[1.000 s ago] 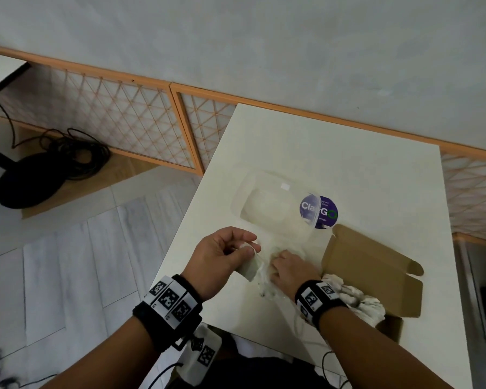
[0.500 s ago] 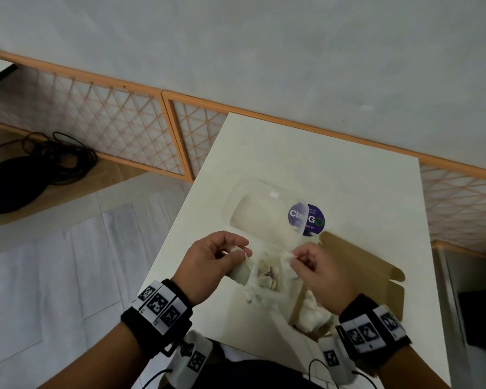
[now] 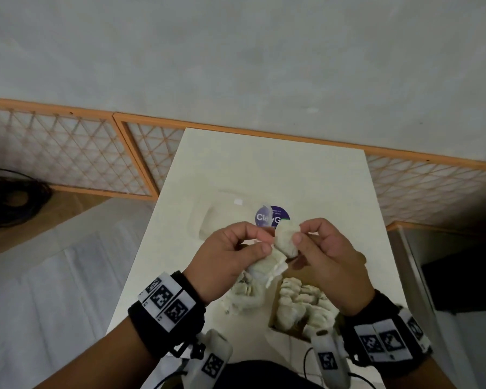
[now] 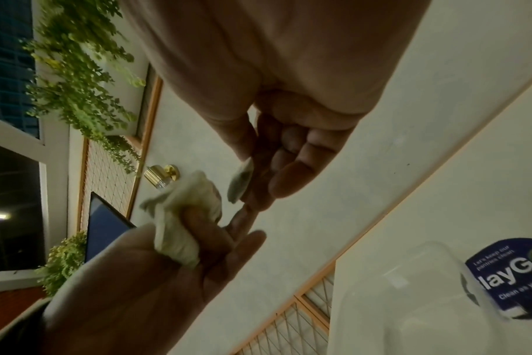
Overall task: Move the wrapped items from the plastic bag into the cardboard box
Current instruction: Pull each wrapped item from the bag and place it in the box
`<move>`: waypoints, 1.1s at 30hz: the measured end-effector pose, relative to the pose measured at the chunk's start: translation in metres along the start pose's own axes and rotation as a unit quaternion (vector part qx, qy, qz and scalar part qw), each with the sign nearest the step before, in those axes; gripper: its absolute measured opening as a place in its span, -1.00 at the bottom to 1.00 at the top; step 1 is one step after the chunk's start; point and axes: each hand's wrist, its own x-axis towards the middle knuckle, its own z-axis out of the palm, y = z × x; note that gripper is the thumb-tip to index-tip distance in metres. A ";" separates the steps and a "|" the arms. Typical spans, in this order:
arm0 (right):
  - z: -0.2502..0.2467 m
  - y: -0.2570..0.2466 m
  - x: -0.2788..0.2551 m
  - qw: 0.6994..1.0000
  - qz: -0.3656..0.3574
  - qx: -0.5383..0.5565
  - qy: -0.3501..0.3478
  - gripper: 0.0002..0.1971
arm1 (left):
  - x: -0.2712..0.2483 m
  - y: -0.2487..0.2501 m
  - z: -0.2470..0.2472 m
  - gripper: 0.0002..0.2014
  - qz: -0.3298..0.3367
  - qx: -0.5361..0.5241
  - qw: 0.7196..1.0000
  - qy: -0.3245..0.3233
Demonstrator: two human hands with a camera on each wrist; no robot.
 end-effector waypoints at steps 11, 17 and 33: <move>-0.006 0.007 -0.022 0.995 -0.075 -0.065 0.030 -0.90 | 0.016 0.009 0.028 -0.91 0.054 0.001 0.999 0.005; -0.010 0.008 -0.028 0.998 -0.053 -0.015 0.022 -0.93 | 0.017 0.007 0.040 -0.88 0.054 -0.026 0.998 0.005; -0.030 0.011 -0.034 1.000 -0.019 -0.001 0.015 -0.92 | 0.032 -0.001 0.066 -0.82 0.033 -0.039 0.998 0.022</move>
